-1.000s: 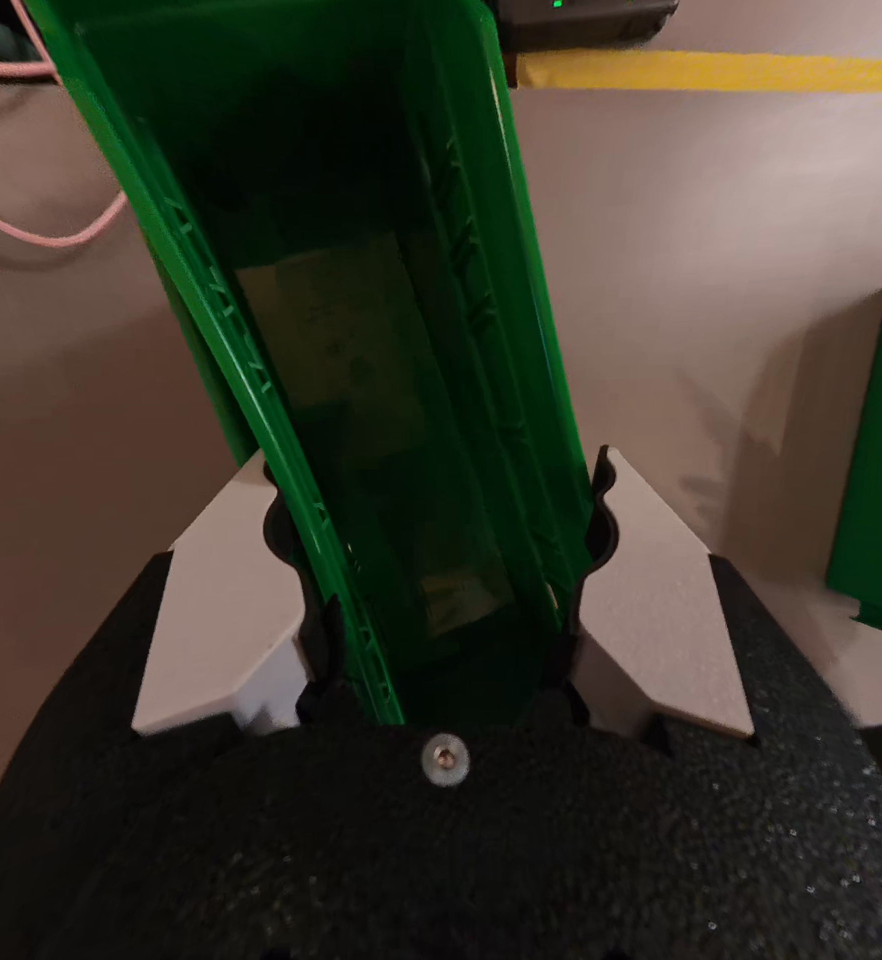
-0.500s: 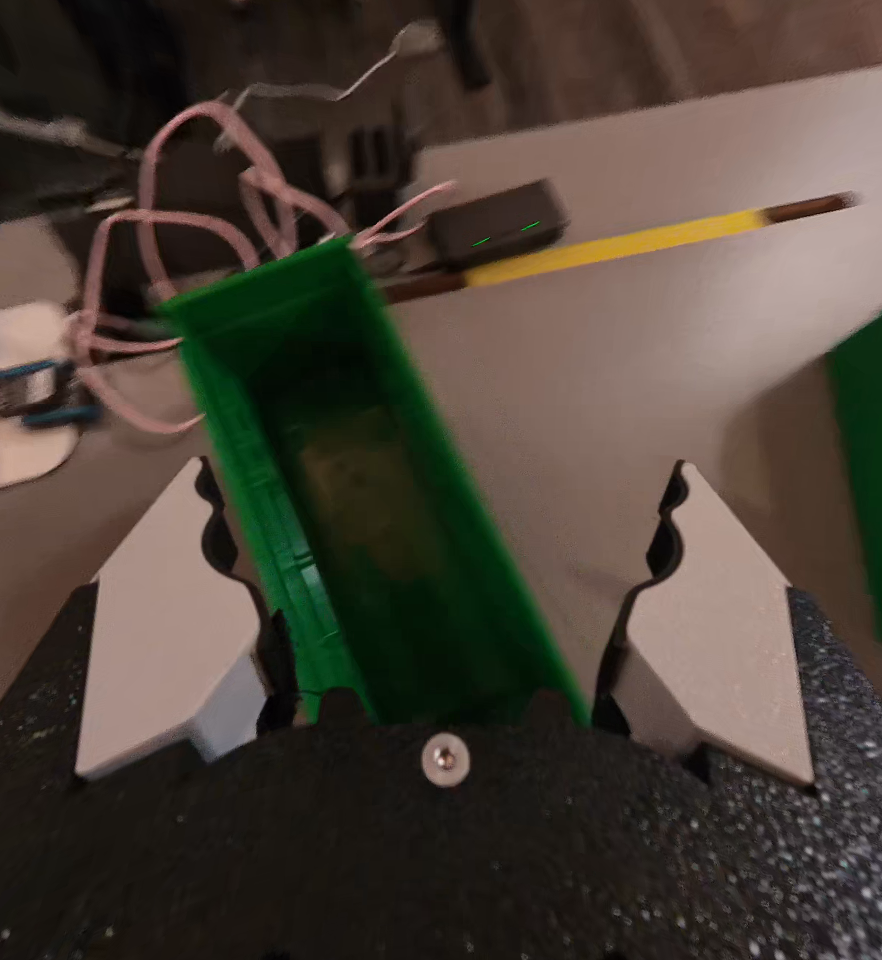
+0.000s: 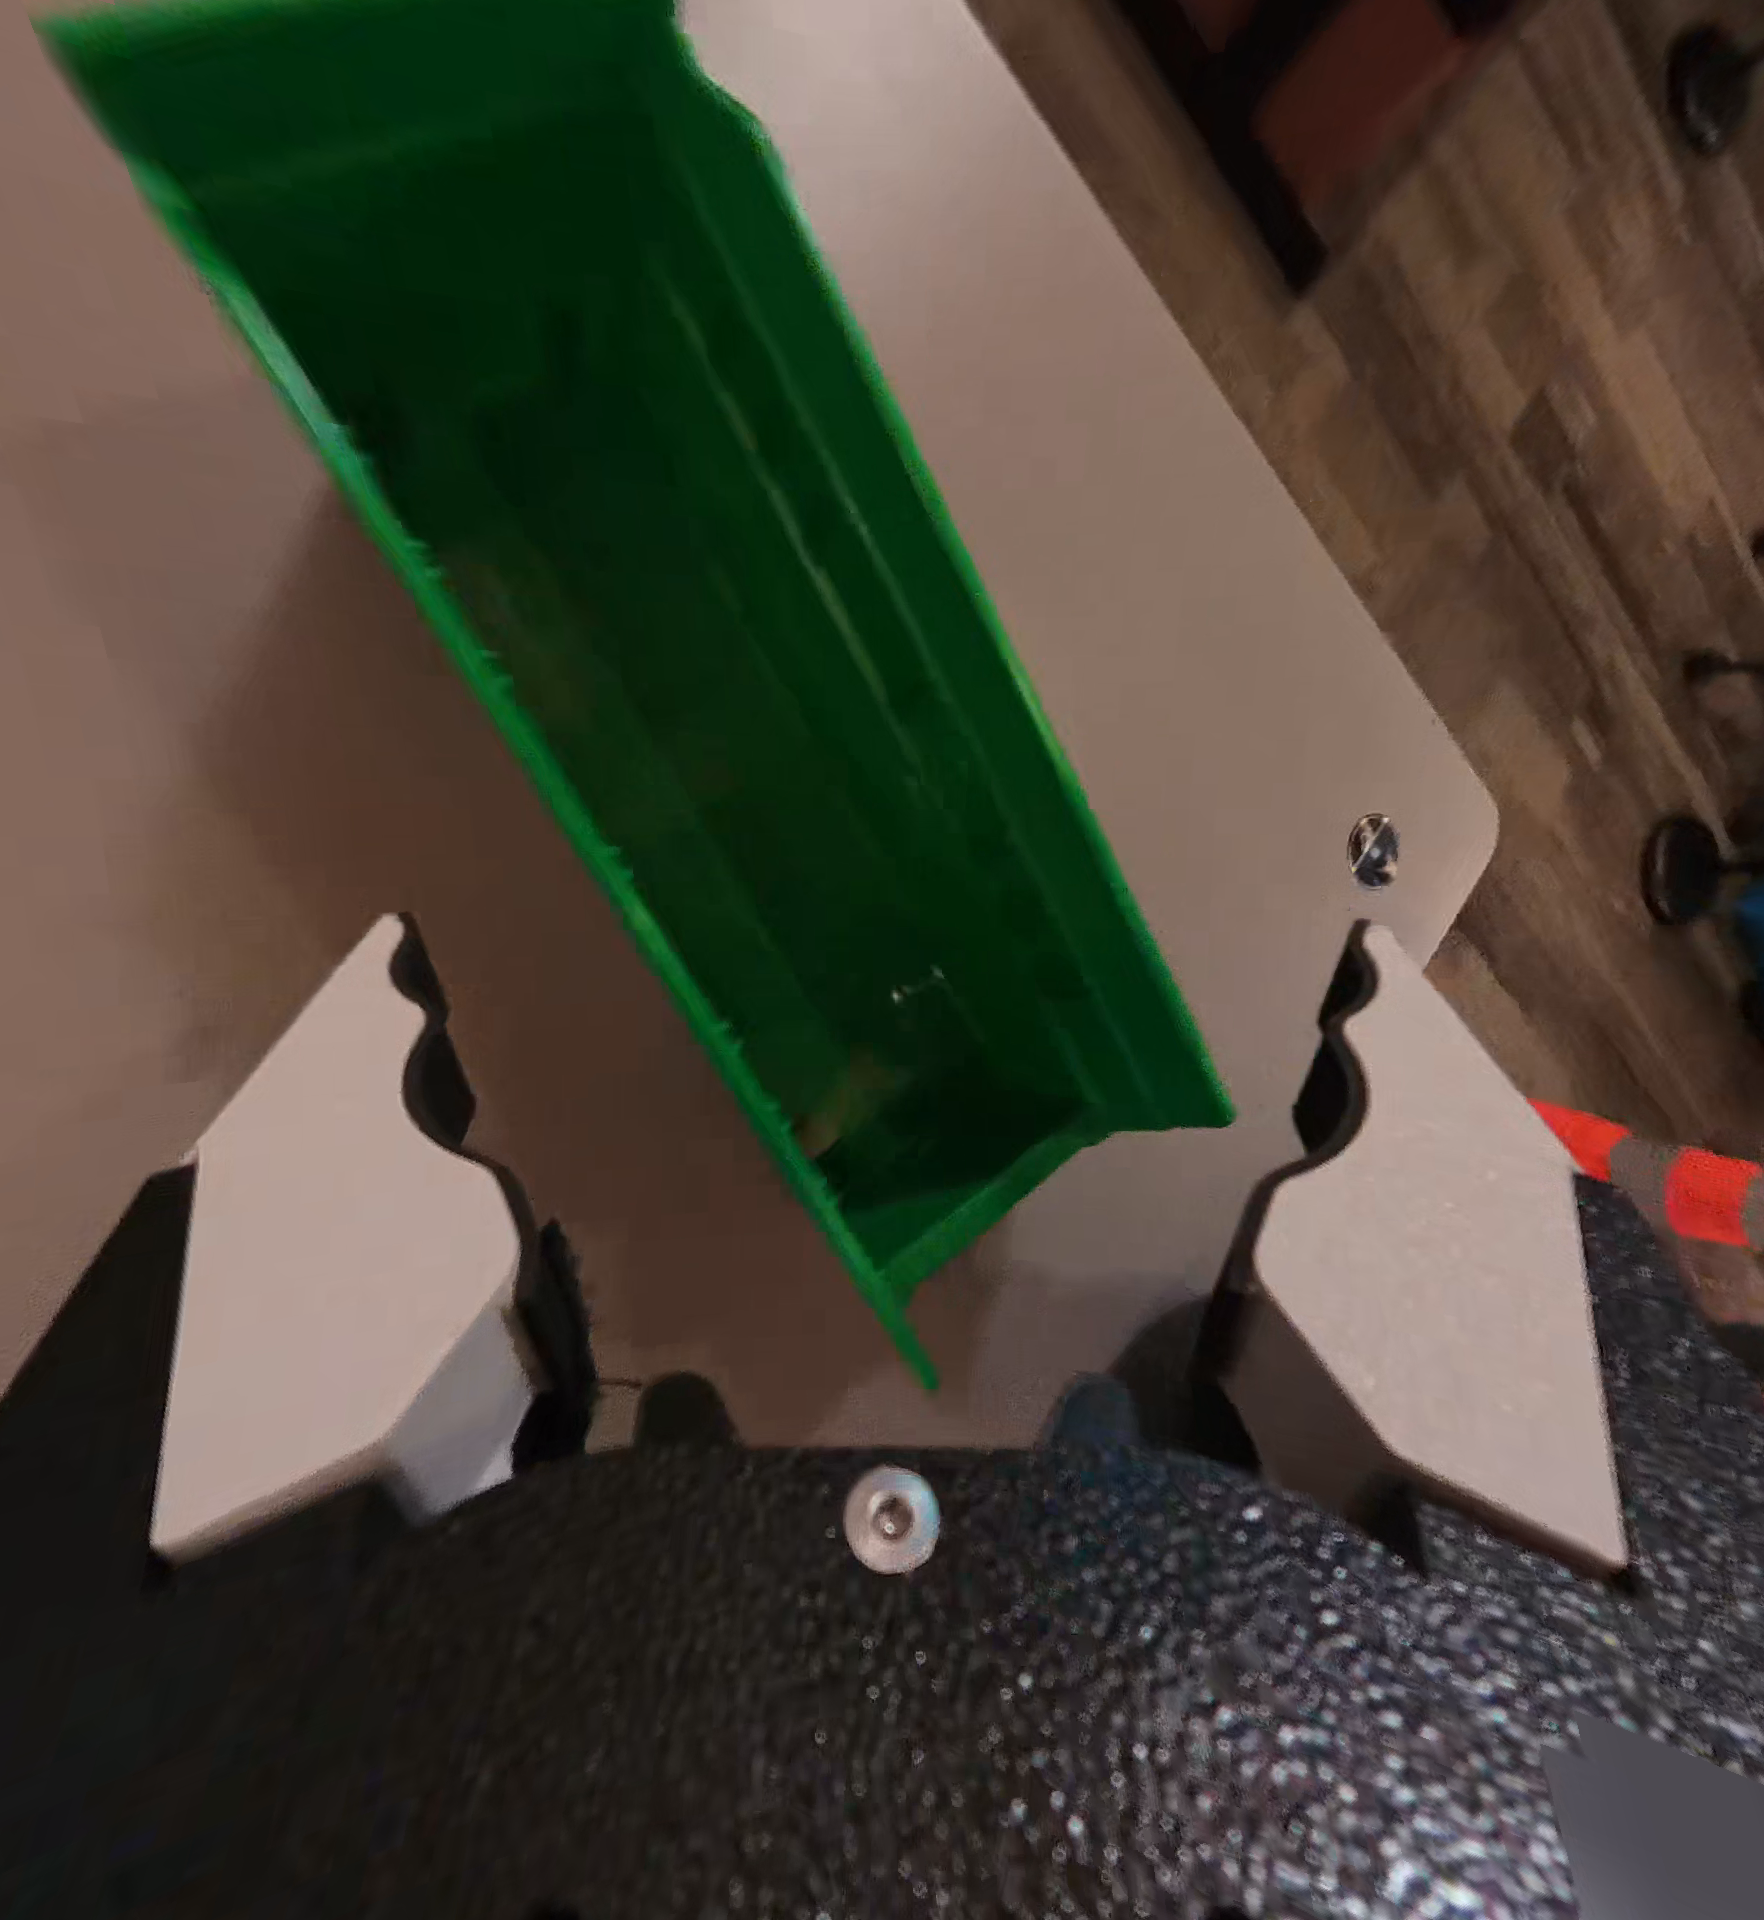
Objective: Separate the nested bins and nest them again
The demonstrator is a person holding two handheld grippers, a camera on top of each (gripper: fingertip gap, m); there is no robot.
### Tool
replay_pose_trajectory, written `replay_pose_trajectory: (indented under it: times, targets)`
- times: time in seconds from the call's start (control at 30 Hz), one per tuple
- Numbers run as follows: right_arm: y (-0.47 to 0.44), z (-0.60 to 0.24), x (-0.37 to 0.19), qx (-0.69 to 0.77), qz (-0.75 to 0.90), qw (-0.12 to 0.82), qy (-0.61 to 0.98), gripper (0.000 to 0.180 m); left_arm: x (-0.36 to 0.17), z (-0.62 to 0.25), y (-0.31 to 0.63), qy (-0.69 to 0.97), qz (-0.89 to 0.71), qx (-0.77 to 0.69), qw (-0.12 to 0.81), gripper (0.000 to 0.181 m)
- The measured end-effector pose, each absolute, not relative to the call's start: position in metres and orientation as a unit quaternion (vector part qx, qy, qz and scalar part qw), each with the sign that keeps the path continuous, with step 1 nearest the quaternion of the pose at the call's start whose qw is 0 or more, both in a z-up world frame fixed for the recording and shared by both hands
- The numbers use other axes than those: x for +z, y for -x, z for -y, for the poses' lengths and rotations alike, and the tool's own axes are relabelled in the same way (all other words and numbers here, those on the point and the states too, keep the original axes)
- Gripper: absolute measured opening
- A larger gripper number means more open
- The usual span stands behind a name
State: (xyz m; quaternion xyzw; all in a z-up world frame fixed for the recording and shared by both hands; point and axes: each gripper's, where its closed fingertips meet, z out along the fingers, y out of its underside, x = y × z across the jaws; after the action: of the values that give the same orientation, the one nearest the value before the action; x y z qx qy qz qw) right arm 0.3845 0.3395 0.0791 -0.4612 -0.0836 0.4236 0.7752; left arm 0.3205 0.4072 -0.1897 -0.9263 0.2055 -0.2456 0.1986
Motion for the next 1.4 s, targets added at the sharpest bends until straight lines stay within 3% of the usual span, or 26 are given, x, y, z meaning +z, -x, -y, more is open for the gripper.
replay_pose_trajectory:
  times: [0.3,0.43,0.57,0.63,0.73,0.97,1.17,1.4]
  targets:
    - [-0.403,-0.348,0.074,0.45,0.059,0.767,0.454,0.104,-0.246,-0.424,-0.327,0.971,-0.192,-0.067,0.123,0.159]
    - [-0.401,-0.346,0.075,0.451,0.062,0.768,0.45,0.104,-0.262,-0.412,-0.337,0.974,-0.167,-0.129,0.083,0.152]
    - [-0.395,-0.343,0.077,0.451,0.074,0.769,0.447,0.104,-0.256,-0.422,-0.333,0.963,-0.169,-0.165,0.133,0.131]
    - [-0.391,-0.338,0.081,0.45,0.084,0.774,0.436,0.104,-0.252,-0.433,-0.323,0.957,-0.154,-0.169,0.176,0.127]
    - [-0.385,-0.334,0.085,0.453,0.091,0.777,0.428,0.104,-0.249,-0.43,-0.308,0.952,-0.133,-0.215,0.171,0.125]
    - [-0.359,-0.335,0.084,0.437,0.117,0.772,0.447,0.104,-0.171,-0.42,-0.246,0.926,-0.112,-0.284,0.221,0.125]
    - [-0.346,-0.338,0.081,0.423,0.13,0.769,0.462,0.104,-0.08,-0.401,-0.132,0.917,-0.084,-0.223,0.32,0.126]
    - [-0.33,-0.347,0.075,0.423,0.137,0.756,0.48,0.104,-0.034,-0.372,0.006,0.921,0.011,-0.153,0.358,0.127]
